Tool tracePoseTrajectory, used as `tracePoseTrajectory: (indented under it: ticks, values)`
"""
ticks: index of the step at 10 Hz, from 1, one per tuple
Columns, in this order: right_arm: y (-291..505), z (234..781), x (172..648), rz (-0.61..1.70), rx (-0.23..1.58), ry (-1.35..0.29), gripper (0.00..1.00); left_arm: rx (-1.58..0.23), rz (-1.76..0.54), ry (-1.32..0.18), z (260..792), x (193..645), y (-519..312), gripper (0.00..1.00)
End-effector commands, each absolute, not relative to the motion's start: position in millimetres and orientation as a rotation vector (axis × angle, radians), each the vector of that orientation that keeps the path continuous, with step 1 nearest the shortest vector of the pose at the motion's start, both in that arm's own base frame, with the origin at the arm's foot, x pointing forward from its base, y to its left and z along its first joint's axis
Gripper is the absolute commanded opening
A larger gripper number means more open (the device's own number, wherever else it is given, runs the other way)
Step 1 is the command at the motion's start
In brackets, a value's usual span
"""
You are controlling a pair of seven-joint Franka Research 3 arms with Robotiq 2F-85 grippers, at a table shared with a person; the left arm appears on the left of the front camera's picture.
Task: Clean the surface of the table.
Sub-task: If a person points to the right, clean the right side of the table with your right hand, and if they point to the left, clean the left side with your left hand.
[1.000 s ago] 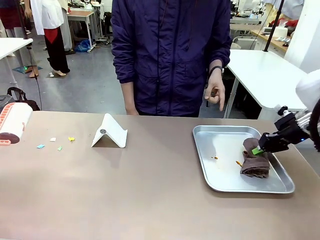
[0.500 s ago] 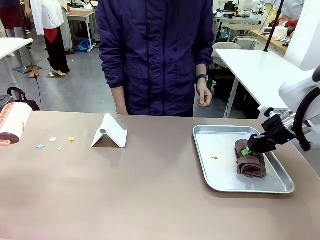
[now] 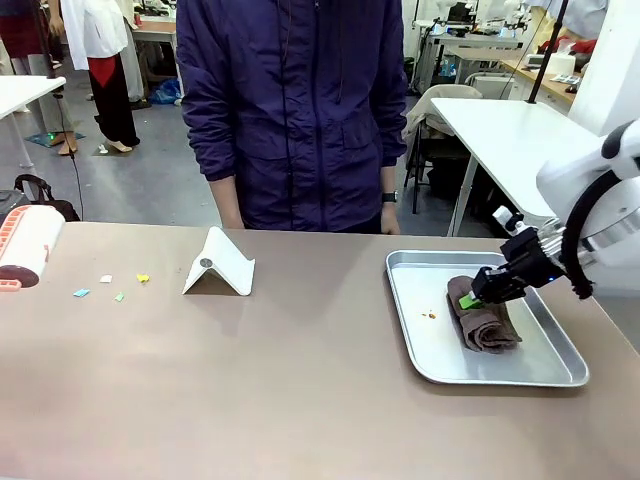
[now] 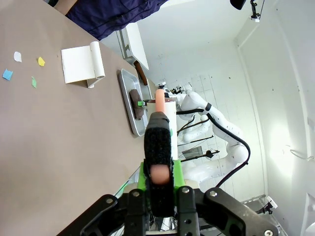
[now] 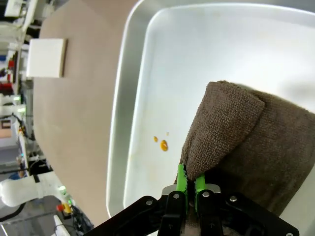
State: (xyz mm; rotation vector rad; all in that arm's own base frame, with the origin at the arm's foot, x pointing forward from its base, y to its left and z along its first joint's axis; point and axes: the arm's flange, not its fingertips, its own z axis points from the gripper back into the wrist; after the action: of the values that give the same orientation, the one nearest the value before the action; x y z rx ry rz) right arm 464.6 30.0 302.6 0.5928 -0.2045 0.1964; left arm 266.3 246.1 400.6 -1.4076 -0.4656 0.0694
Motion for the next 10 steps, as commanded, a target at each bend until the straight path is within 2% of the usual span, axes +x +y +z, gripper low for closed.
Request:
tracePoseTrajectory:
  ticks: [1, 5, 10]
  values:
    - [44, 296, 465, 0.26, 0.651, -0.223, 0.06, -1.416, 0.052, -0.466, 404, 262, 245, 0.0]
    - [85, 296, 449, 0.383, 0.681, -0.196, 0.06, -1.416, 0.052, -0.466, 404, 262, 245, 0.0]
    - [104, 285, 438, 0.499, 0.6, -0.111, 0.06, -1.416, 0.052, -0.466, 404, 262, 245, 0.0]
